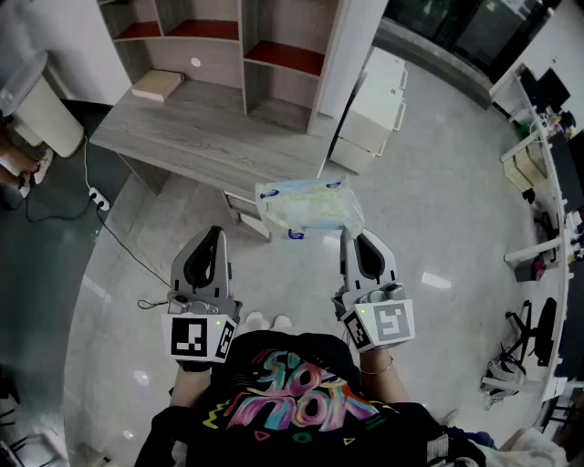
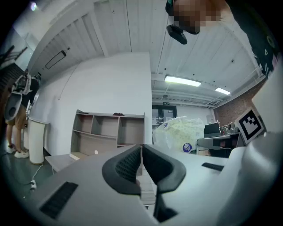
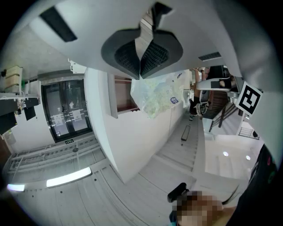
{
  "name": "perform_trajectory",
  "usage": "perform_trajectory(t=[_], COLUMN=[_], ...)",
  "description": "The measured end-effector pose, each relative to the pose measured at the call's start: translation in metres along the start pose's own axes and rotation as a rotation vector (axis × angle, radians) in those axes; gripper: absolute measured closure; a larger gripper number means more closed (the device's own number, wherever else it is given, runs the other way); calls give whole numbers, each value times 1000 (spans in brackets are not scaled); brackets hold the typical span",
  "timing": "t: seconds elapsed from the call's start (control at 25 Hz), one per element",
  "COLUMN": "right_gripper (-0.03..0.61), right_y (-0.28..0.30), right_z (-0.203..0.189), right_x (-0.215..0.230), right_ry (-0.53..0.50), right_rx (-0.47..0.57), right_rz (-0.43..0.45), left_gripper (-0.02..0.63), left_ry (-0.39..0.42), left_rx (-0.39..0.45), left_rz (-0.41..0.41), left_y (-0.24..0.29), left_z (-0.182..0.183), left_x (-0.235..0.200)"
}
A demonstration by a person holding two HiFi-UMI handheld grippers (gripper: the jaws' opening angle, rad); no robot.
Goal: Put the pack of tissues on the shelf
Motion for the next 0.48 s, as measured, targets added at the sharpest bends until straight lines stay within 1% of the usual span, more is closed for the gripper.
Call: perform_trajectory(t=[0.28,0.48], right_gripper=[560,560], right_y=[-1,2], right_z=[-4,-6], right_x=[4,5], right_ry=[1,2], right_rx=[26,27], right_rz=[5,24], left_gripper=[581,581], left_ry=[24,34], left_rx=[7,2], left_rz=[13,49], left_y=[-3,-13], left_z=[-5,-5], left_x=[1,-2])
Point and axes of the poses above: the fingertips, and each gripper's own axes: y forward along the fingers, x to its right, z out of its top, the point moved 3 cm from there along -y, backward along the fingers, and after that the axes turned 8 degrees about -y, right-handed, at the moved point
